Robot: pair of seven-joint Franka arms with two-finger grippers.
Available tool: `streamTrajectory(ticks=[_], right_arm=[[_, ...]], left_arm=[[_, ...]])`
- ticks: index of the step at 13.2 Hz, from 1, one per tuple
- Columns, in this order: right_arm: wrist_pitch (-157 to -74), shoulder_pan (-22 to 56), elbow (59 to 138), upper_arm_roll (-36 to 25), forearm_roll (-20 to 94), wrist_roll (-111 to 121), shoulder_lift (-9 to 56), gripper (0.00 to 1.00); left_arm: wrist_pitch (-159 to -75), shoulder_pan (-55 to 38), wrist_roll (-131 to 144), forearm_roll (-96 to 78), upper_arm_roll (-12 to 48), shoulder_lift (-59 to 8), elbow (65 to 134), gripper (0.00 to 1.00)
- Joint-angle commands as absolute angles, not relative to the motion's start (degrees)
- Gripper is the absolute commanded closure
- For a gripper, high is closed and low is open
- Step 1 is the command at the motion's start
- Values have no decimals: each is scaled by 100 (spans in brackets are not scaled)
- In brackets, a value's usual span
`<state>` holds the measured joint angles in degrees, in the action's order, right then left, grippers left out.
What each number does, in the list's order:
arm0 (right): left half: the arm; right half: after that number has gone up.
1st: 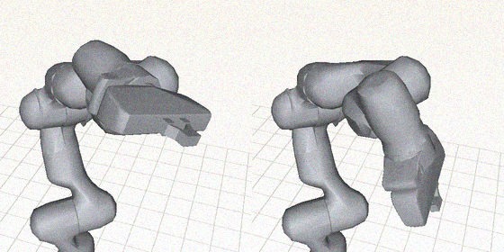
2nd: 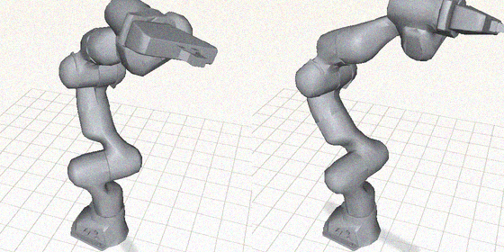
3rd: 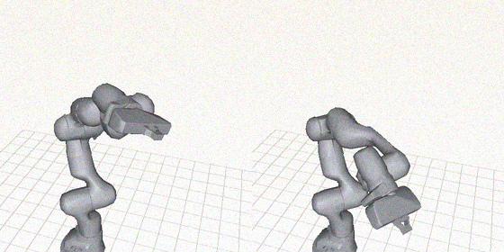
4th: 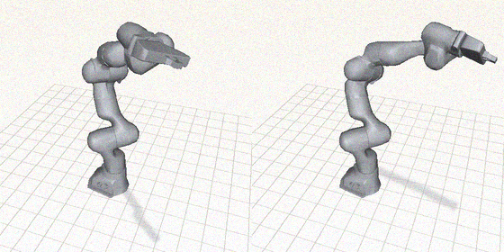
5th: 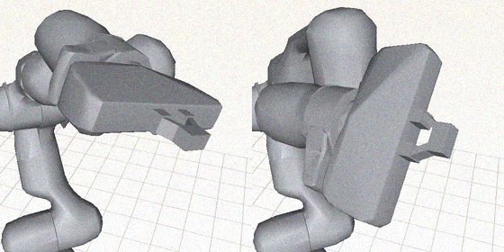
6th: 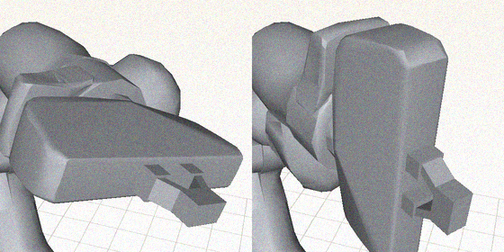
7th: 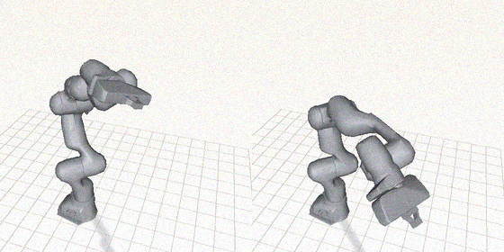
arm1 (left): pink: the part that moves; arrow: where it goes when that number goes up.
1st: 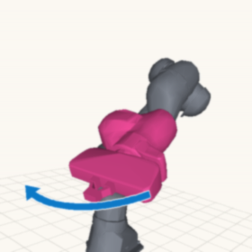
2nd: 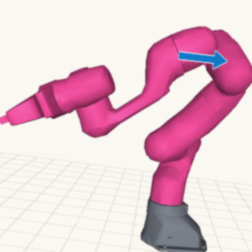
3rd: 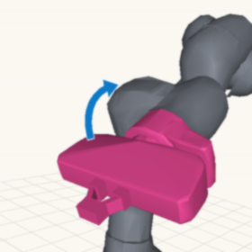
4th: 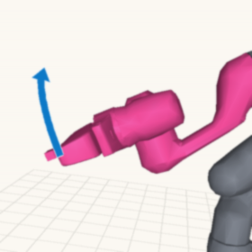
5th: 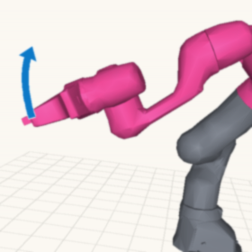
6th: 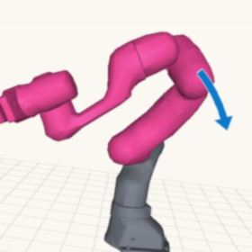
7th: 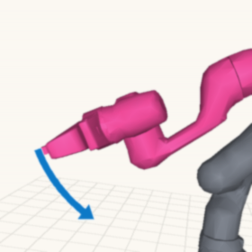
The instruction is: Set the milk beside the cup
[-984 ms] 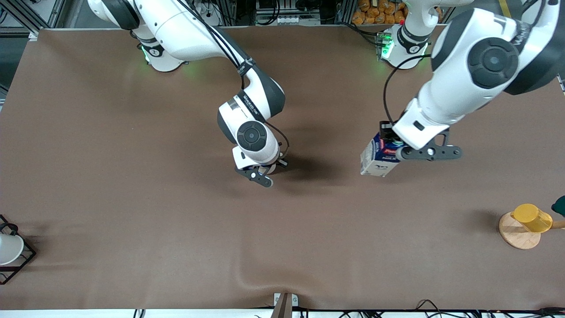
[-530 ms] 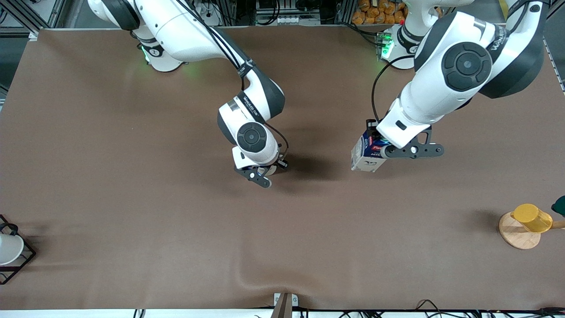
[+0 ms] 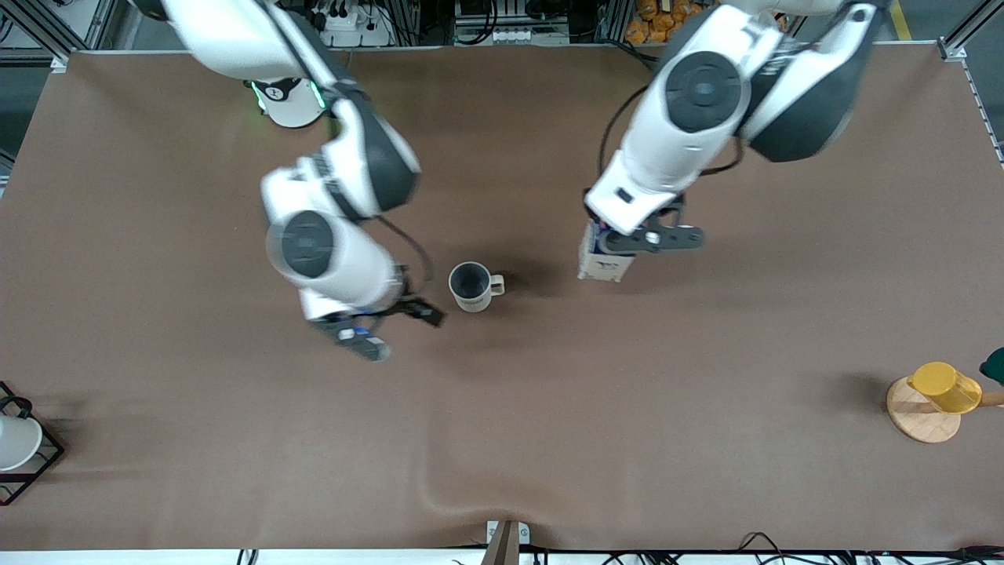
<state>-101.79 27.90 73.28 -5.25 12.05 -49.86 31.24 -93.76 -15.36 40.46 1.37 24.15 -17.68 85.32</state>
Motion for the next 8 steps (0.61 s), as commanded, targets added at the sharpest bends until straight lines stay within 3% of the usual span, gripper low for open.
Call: streamTrajectory(ticks=[1, 8], right_arm=[[-10072, 2375, 7969, -413, 1029, -4494, 2227, 0], [-8659, 759, 8366, -466, 1037, -930, 573, 0]], left_arm=[[-9798, -2073, 4682, 88, 2391, -2135, 8420, 82], [-10256, -2935, 4914, 88, 2329, -3014, 7858, 81]])
